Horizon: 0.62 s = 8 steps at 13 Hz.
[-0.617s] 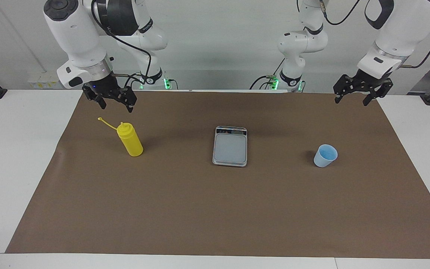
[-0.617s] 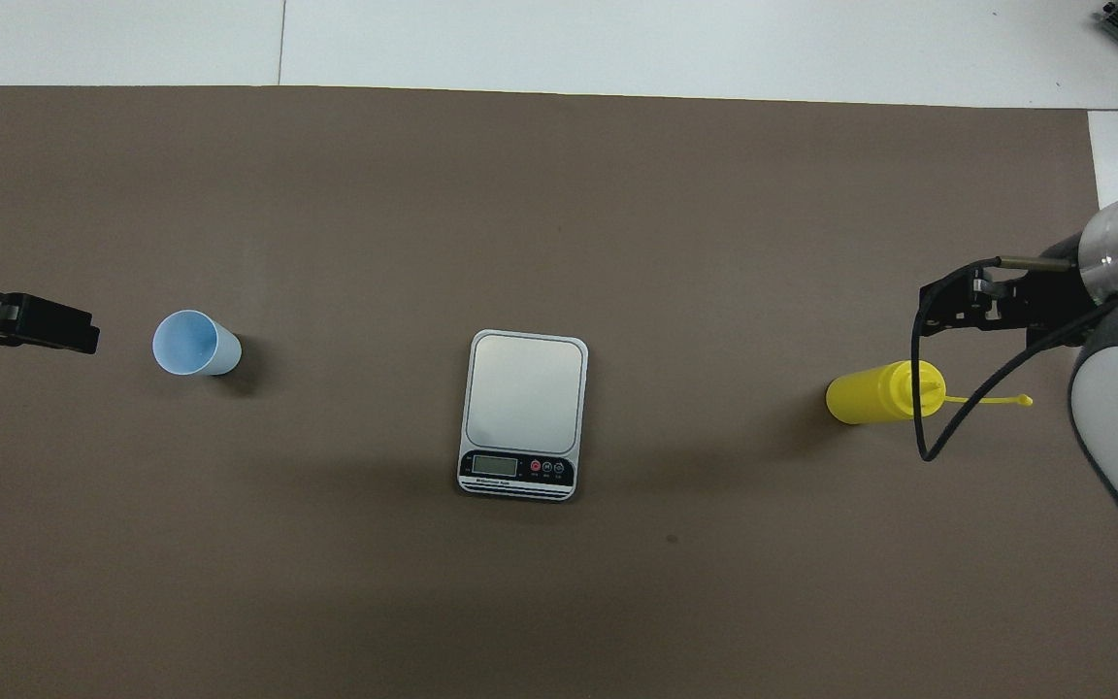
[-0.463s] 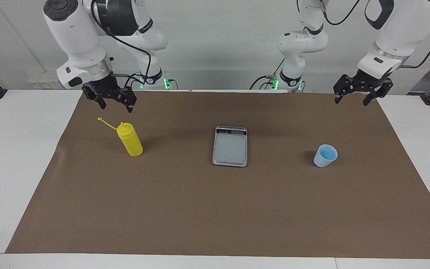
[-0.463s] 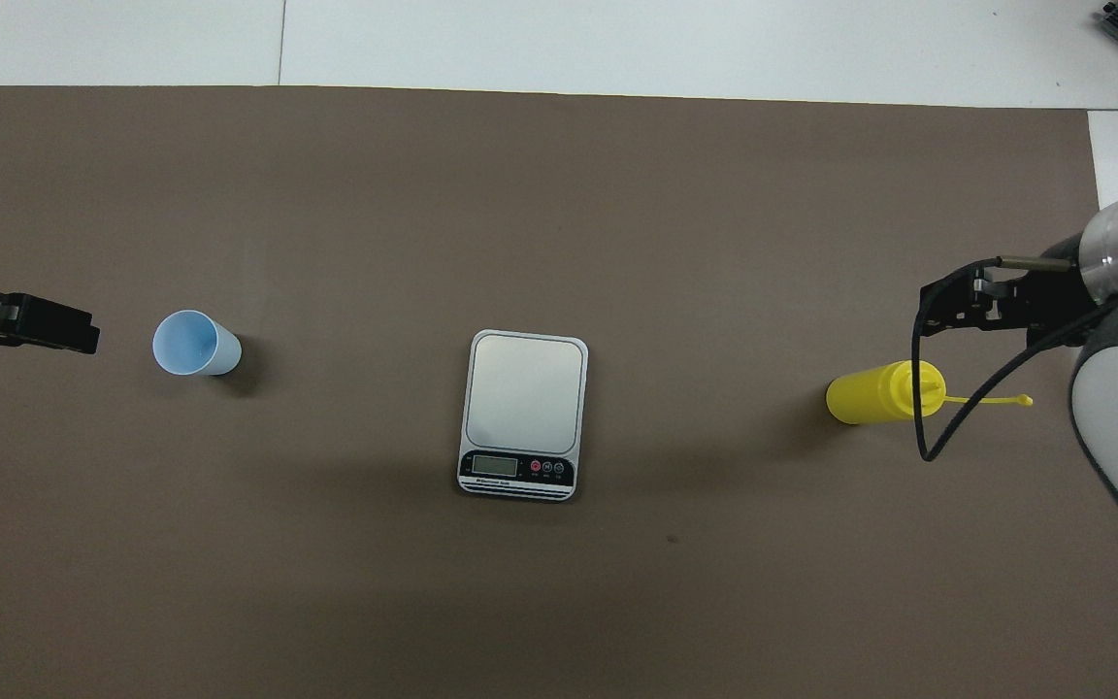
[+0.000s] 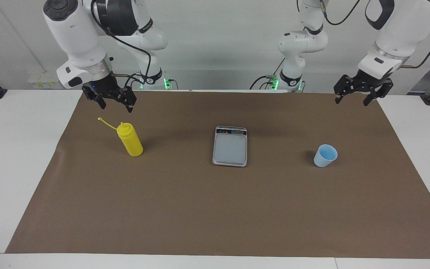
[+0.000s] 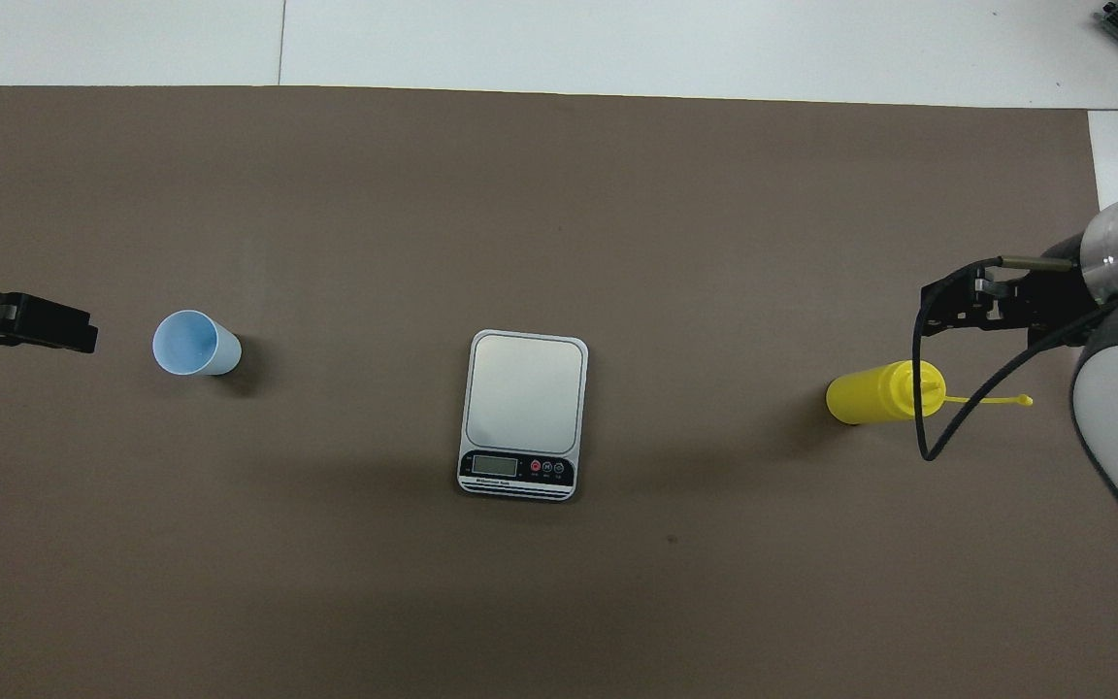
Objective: Pour seasoning into cup on scale with both arms
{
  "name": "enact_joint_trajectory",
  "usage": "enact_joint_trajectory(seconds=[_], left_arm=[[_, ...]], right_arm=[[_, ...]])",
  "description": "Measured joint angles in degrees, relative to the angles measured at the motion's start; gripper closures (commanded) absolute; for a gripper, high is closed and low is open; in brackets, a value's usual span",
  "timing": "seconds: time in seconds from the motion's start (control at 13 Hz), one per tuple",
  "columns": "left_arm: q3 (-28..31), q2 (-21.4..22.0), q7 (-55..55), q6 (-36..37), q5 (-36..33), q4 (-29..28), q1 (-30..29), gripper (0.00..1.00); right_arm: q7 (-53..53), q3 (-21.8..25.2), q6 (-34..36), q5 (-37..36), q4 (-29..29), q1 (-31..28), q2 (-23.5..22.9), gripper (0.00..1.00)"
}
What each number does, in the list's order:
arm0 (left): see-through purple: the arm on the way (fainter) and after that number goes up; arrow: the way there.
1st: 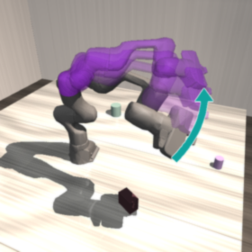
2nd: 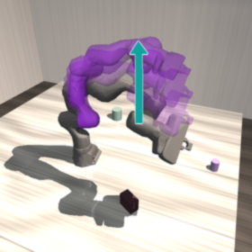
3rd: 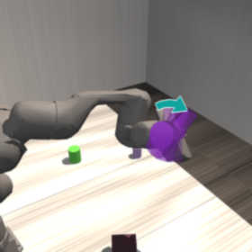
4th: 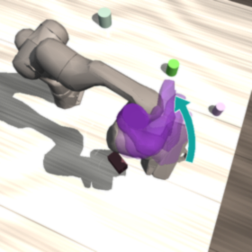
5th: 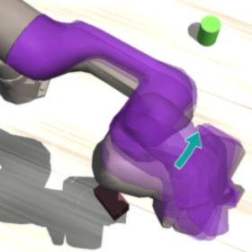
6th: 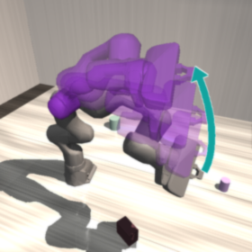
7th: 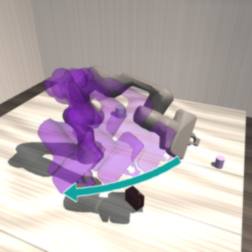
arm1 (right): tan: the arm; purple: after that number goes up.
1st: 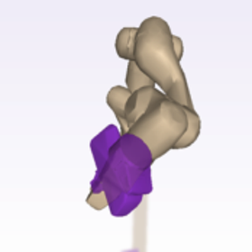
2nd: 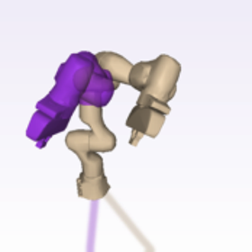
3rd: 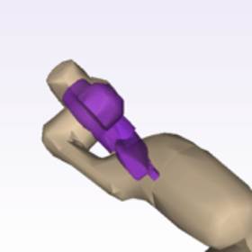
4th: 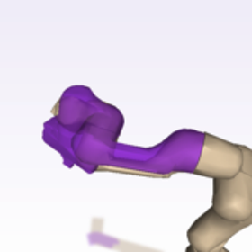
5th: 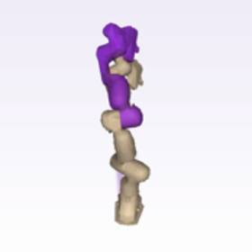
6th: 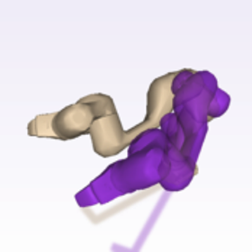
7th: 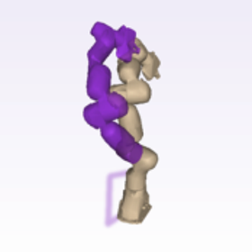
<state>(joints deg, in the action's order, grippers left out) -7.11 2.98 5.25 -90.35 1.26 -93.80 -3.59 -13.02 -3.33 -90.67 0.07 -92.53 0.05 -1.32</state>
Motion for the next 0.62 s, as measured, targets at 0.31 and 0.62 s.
enact_joint_trajectory(seconds=[0.31,0.62], left_arm=[[0.2,0.8,-0.4,-8.5,0.0,-8.6,-1.5,0.0],[0.4,-1.8,-1.4,-21.2,0.0,-17.3,-6.0,0.0]], right_arm=[[0.0,0.0,0.0,0.0,0.0,-0.2,0.0,0.0],[0.0,0.0,0.0,0.0,-0.1,-0.3,0.0,0.0]])
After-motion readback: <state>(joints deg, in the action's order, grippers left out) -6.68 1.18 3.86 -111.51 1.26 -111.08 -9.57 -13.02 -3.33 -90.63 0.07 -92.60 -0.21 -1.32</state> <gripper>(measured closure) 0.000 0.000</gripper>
